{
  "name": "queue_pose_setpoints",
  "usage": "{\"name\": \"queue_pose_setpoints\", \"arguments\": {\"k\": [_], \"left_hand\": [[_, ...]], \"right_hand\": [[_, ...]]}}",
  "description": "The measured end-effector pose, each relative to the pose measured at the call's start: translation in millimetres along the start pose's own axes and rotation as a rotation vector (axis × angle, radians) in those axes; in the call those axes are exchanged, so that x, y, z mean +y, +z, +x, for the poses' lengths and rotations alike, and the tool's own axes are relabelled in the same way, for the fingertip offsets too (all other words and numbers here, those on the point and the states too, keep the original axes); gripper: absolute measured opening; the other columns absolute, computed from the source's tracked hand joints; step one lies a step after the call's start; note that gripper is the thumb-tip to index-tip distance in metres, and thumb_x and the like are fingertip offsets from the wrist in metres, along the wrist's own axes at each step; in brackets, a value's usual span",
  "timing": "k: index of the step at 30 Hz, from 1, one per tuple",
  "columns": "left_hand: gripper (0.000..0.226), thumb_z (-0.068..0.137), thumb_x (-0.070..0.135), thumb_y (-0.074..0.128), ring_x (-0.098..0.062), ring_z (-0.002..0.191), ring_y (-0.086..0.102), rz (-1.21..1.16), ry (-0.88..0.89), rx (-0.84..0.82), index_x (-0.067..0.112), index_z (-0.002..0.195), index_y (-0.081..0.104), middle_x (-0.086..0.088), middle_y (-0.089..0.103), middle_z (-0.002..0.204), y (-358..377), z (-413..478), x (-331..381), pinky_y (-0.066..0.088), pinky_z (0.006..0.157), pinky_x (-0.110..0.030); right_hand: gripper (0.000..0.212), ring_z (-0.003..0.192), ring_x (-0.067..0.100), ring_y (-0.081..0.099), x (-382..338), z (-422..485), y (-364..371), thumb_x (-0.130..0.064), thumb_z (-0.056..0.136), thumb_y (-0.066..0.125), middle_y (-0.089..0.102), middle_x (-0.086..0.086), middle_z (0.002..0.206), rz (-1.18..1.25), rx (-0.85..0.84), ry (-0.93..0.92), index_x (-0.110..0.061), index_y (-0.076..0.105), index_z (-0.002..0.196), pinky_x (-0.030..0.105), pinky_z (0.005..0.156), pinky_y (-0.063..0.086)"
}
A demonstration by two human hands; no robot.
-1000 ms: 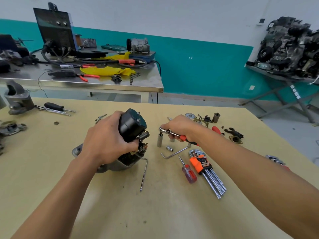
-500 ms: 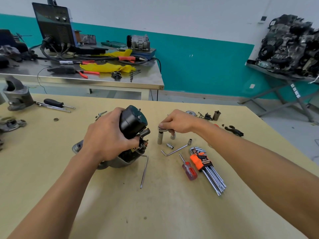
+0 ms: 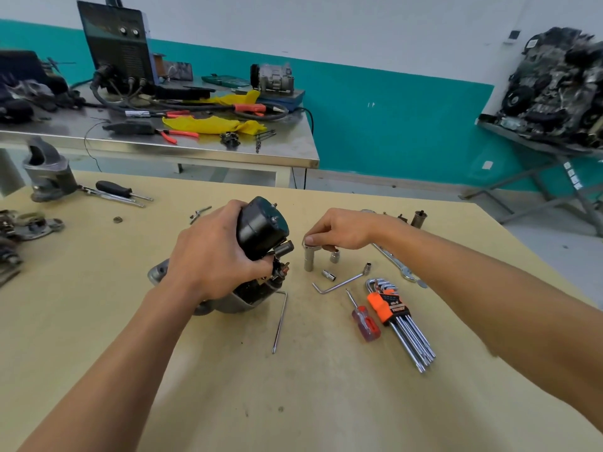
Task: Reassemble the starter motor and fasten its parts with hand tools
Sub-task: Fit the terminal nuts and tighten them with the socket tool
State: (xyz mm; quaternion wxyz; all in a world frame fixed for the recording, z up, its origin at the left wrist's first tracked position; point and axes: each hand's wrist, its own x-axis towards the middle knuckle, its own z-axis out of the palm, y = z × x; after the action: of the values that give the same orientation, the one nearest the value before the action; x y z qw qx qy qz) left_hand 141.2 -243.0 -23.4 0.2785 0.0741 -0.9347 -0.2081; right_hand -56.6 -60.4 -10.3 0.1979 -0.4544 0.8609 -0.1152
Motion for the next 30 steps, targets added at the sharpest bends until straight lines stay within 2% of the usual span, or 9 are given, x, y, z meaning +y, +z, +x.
{"name": "queue_pose_setpoints", "arguments": {"k": [3,6,7,11,14,16,22,27,30], "left_hand": [[0.07,0.051,0.067,0.058,-0.018,0.08,0.058,0.0,0.0,0.001,0.032,0.112,0.05,0.012,0.061,0.09,0.6,1.6,-0.2,0.051,0.068,-0.036],[0.072,0.051,0.067,0.058,-0.019,0.076,0.059,0.011,-0.004,0.008,0.03,0.111,0.051,0.011,0.062,0.086,0.6,2.9,-1.2,0.052,0.065,-0.035],[0.072,0.051,0.068,0.058,-0.019,0.076,0.059,0.009,-0.006,0.008,0.03,0.112,0.05,0.01,0.063,0.085,0.9,2.7,-1.8,0.053,0.065,-0.035],[0.074,0.051,0.068,0.059,-0.018,0.076,0.06,0.009,-0.004,0.0,0.031,0.115,0.048,0.01,0.064,0.086,2.9,2.3,-3.7,0.052,0.065,-0.034],[0.076,0.049,0.067,0.058,-0.017,0.078,0.059,-0.002,-0.011,-0.016,0.034,0.116,0.044,0.011,0.063,0.089,3.4,2.8,-4.6,0.05,0.066,-0.033],[0.076,0.049,0.066,0.059,-0.017,0.078,0.059,-0.028,-0.009,-0.025,0.036,0.116,0.041,0.013,0.062,0.089,3.4,3.1,-4.9,0.05,0.066,-0.034],[0.076,0.05,0.062,0.064,-0.015,0.078,0.058,-0.062,0.006,-0.03,0.036,0.117,0.04,0.014,0.061,0.091,3.0,2.0,-6.4,0.048,0.065,-0.032],[0.078,0.049,0.06,0.065,-0.013,0.078,0.057,-0.098,0.018,-0.048,0.036,0.119,0.04,0.016,0.059,0.091,2.5,1.0,-8.4,0.052,0.067,-0.037],[0.08,0.048,0.059,0.066,-0.014,0.082,0.058,-0.125,0.027,-0.053,0.038,0.121,0.041,0.016,0.061,0.096,1.2,-0.2,-8.8,0.053,0.071,-0.038]], "right_hand": [[0.037,0.074,0.005,0.054,-13.7,-1.7,7.1,-0.032,0.107,0.04,0.061,-0.015,0.081,-0.103,-0.006,-0.006,-0.017,0.061,0.134,0.025,0.077,0.039],[0.043,0.12,0.015,0.054,-27.2,-9.0,10.2,-0.037,0.107,0.036,0.061,-0.003,0.134,-0.105,0.018,0.002,-0.017,0.051,0.143,0.025,0.097,0.036],[0.045,0.122,0.016,0.052,-31.4,-14.1,9.6,-0.041,0.106,0.039,0.059,-0.001,0.136,-0.068,0.045,-0.006,-0.017,0.053,0.141,0.027,0.097,0.036],[0.025,0.071,0.0,0.055,-45.3,-40.3,3.5,-0.044,0.096,0.06,0.061,-0.006,0.09,0.161,0.333,-0.023,-0.021,0.064,0.105,0.026,0.066,0.04],[0.024,0.045,0.002,0.04,-53.9,-59.1,11.8,-0.041,0.097,0.059,0.052,-0.002,0.071,0.471,0.342,0.072,-0.018,0.061,0.098,0.021,0.043,0.034],[0.025,0.048,0.005,0.038,-59.2,-67.3,22.0,-0.036,0.099,0.058,0.046,-0.004,0.066,0.554,0.314,0.088,-0.012,0.059,0.099,0.023,0.044,0.032],[0.013,0.054,-0.002,0.042,-67.3,-66.4,44.3,-0.031,0.101,0.055,0.044,-0.011,0.068,0.36,0.405,-0.068,-0.018,0.058,0.099,0.021,0.057,0.038],[0.01,0.06,0.001,0.045,-56.6,-66.9,40.3,-0.029,0.1,0.058,0.051,-0.01,0.072,0.178,0.264,-0.217,-0.021,0.053,0.101,0.014,0.058,0.038],[0.013,0.076,0.0,0.05,-50.8,-66.2,33.4,-0.036,0.099,0.057,0.053,-0.017,0.085,-0.021,0.196,-0.285,-0.028,0.047,0.102,0.017,0.065,0.038]]}}
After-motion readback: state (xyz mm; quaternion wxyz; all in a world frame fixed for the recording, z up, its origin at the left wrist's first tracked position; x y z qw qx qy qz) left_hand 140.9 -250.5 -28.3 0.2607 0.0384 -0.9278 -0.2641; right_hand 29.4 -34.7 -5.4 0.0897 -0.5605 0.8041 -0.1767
